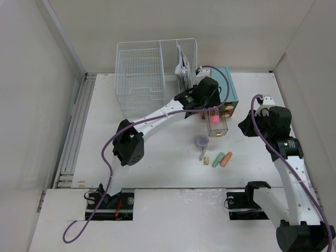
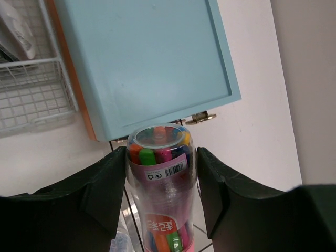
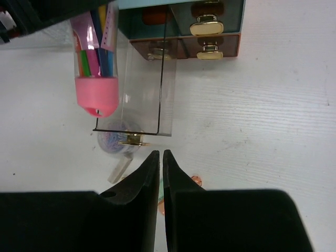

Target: Organize the desk

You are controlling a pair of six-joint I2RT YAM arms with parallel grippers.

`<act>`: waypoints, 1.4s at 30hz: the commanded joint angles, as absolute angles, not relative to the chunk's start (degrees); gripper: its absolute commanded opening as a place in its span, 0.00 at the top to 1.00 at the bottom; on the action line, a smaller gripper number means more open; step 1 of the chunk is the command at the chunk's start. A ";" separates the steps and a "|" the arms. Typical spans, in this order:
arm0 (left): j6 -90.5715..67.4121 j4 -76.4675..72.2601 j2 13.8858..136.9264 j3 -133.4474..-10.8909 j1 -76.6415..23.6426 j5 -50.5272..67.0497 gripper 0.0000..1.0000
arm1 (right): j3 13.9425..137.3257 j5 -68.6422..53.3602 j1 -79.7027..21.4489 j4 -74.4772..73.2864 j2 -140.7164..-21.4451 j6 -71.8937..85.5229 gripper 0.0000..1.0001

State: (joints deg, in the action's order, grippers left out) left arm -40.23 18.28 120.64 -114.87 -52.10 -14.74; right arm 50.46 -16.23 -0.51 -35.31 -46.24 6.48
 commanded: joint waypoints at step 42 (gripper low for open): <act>-38.05 5.19 80.60 -70.86 -62.66 -22.07 0.78 | 52.73 -37.80 2.46 -38.67 -64.06 0.09 1.00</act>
